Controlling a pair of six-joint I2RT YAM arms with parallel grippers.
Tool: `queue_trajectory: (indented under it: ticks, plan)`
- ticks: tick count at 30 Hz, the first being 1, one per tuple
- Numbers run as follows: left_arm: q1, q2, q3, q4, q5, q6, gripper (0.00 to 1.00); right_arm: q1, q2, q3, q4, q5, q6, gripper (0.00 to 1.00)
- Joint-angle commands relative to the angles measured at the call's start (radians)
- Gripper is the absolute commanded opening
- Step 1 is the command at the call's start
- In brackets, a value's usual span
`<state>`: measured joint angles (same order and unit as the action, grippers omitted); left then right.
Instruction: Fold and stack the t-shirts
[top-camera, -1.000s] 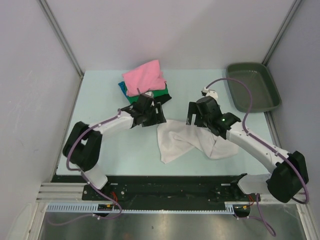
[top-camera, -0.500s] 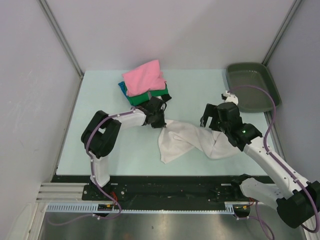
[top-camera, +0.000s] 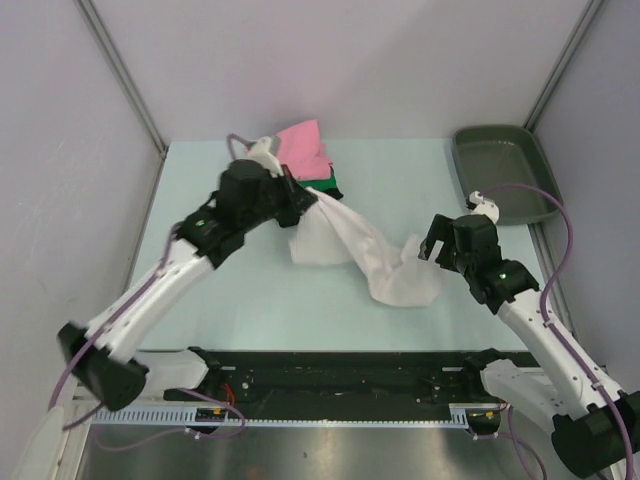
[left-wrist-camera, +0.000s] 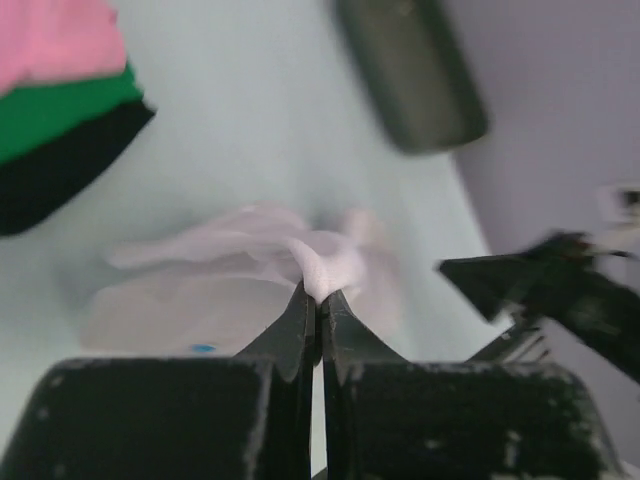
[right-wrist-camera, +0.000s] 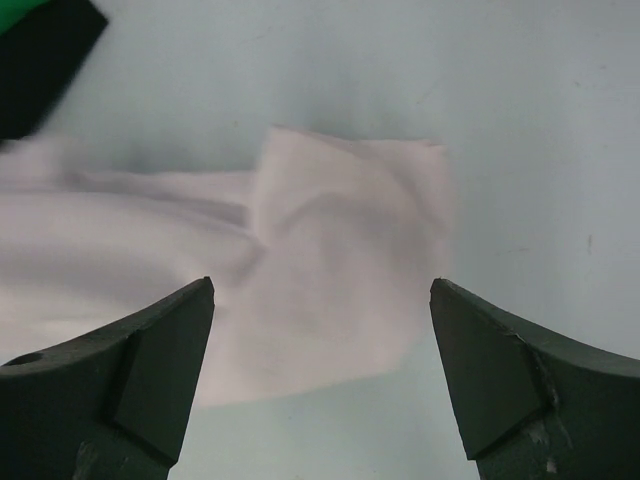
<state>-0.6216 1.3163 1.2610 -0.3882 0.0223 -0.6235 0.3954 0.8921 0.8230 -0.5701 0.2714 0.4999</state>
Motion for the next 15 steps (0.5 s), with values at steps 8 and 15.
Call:
queue_trajectory:
  ticks: [8,15]
  plan:
    - [-0.004,-0.451,-0.285,-0.098,0.048,0.051,0.00,-0.049,0.146,-0.019,0.090,-0.034,0.045,0.93]
    - [-0.045,-0.578,-0.595,-0.043,0.021,-0.079,0.00,-0.038,0.174,-0.015,0.137,-0.074,0.049,0.93]
